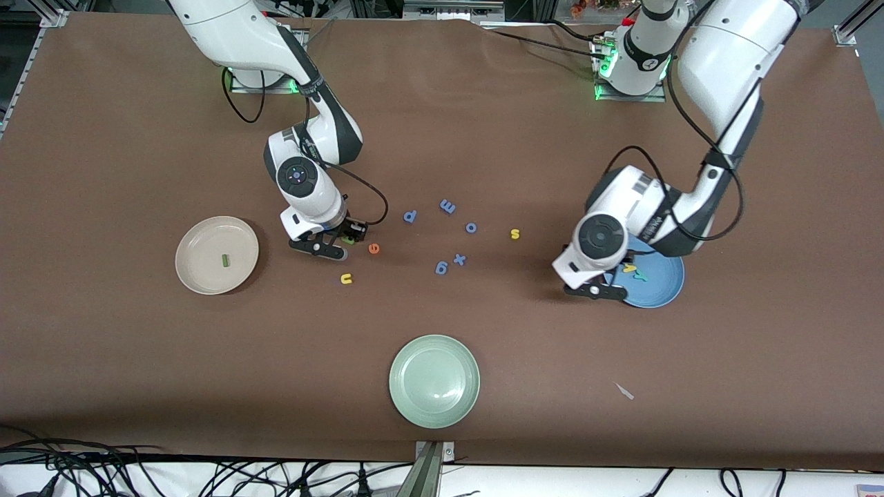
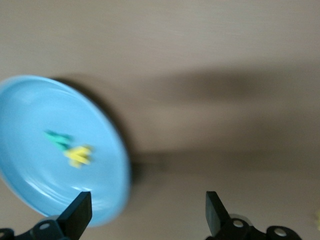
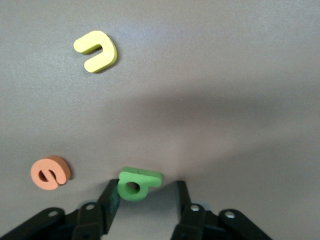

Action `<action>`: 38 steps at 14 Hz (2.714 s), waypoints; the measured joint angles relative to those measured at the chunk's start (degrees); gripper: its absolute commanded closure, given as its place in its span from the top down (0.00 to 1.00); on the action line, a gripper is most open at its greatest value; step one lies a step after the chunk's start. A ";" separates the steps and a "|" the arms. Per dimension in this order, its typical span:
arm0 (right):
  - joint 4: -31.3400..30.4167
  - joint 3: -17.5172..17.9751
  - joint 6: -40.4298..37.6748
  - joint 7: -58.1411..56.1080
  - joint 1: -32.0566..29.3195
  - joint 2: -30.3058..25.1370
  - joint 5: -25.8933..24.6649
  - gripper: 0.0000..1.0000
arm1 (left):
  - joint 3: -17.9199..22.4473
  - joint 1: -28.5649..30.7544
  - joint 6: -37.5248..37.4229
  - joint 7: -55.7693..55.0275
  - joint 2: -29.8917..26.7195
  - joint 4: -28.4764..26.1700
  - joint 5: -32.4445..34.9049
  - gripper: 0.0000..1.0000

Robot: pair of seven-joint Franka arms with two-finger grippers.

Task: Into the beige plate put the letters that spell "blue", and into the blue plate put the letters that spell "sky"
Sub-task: 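Place the y on the blue plate while the right gripper grasps the g, then grasp the s with the left gripper while the right gripper carries the g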

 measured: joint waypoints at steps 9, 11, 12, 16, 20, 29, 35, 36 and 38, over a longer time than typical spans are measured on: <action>-0.38 -0.07 0.61 -0.11 0.00 -0.28 -0.02 0.35 | -3.36 -8.21 9.51 -15.73 2.93 -2.99 -3.73 0.73; -0.39 -0.09 0.63 -0.13 0.00 -0.30 -0.02 0.32 | -3.36 -8.63 11.14 -16.46 4.48 -3.10 -3.73 0.69; -0.40 -0.09 0.64 -0.14 0.00 -0.30 -0.02 0.32 | -3.36 -8.69 11.38 -16.64 4.91 -3.10 -3.73 0.67; -0.40 -0.11 0.70 -0.17 0.00 -0.32 -0.02 0.28 | -3.13 -8.66 11.78 -16.73 5.82 -3.48 -3.73 0.30; -0.40 -0.12 0.70 -0.18 0.00 -0.35 -0.02 0.24 | -3.29 -8.58 12.95 -16.83 5.85 -3.54 -3.73 0.00; 0.89 -0.09 0.59 -0.73 0.02 -0.36 -0.02 0.19 | -1.56 -6.76 8.61 -16.68 3.49 -2.29 -3.73 1.00; 4.33 -8.16 -12.00 -17.29 -0.27 -4.27 0.00 0.20 | -1.64 -7.42 12.90 -16.81 3.89 -2.34 -3.73 0.93; 4.32 -10.10 -13.88 -20.71 -0.43 -5.02 0.00 0.20 | -1.64 -7.50 14.00 -16.82 4.09 -2.99 -3.73 0.88; 4.29 -13.61 -16.20 -25.94 -0.67 -5.59 0.00 0.20 | -1.64 -7.64 14.84 -16.86 4.69 -3.66 -3.73 0.77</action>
